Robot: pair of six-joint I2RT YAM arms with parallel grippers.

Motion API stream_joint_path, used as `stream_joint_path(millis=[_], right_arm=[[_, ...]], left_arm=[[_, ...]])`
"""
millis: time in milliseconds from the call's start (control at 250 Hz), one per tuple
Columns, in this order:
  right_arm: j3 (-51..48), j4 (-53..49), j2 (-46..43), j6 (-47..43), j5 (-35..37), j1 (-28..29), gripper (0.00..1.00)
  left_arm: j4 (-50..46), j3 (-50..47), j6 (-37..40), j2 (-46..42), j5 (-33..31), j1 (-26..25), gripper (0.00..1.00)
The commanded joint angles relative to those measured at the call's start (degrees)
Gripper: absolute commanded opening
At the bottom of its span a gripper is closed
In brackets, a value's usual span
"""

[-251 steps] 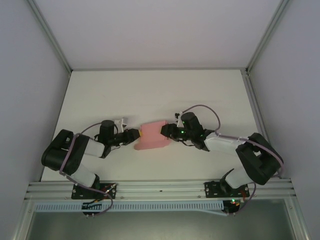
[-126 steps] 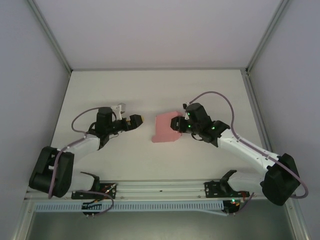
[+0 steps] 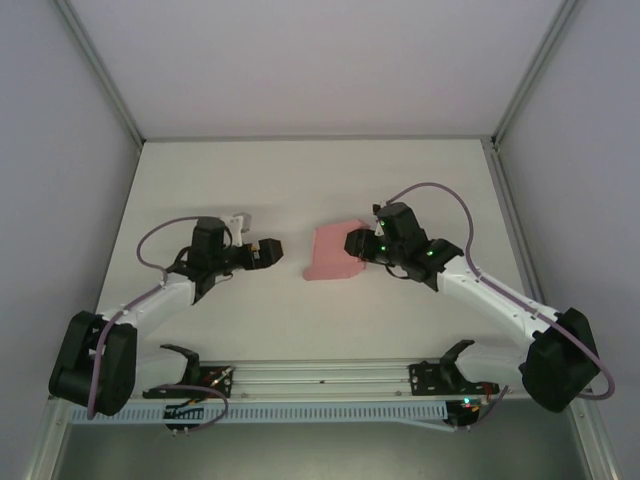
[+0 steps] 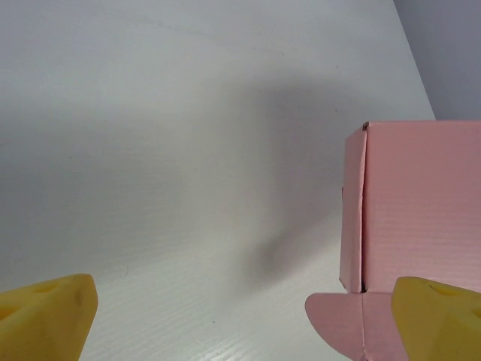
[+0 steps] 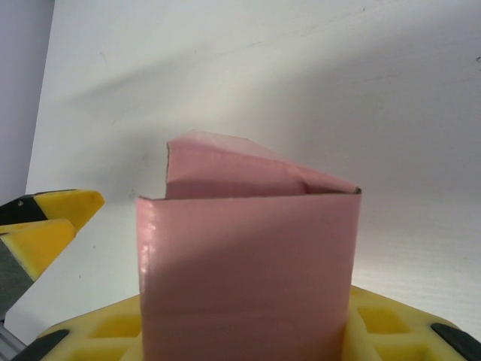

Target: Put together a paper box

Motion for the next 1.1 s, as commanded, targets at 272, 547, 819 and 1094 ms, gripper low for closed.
stream_joint_path(millis=[272, 547, 819, 1094], right_arm=[[-4.0, 11.3, 2.5, 14.9, -12.3, -5.7, 0.3], [-4.8, 9.6, 8.3, 32.8, -28.8, -13.2, 0.33], [-1.4, 4.0, 14.9, 36.2, -41.0, -14.8, 0.35], [1.4, -0.5, 16.7, 35.0, -43.7, -16.4, 0.36]], left_arm=[[1.5, 1.5, 8.7, -2.6, -1.0, -4.1, 1.0], [0.2, 2.3, 36.4, -13.6, -12.8, -21.7, 1.0], [-13.9, 14.5, 51.7, -2.7, -22.6, -32.3, 1.0], [-21.2, 20.6, 55.8, 7.3, -25.7, -36.6, 1.0]])
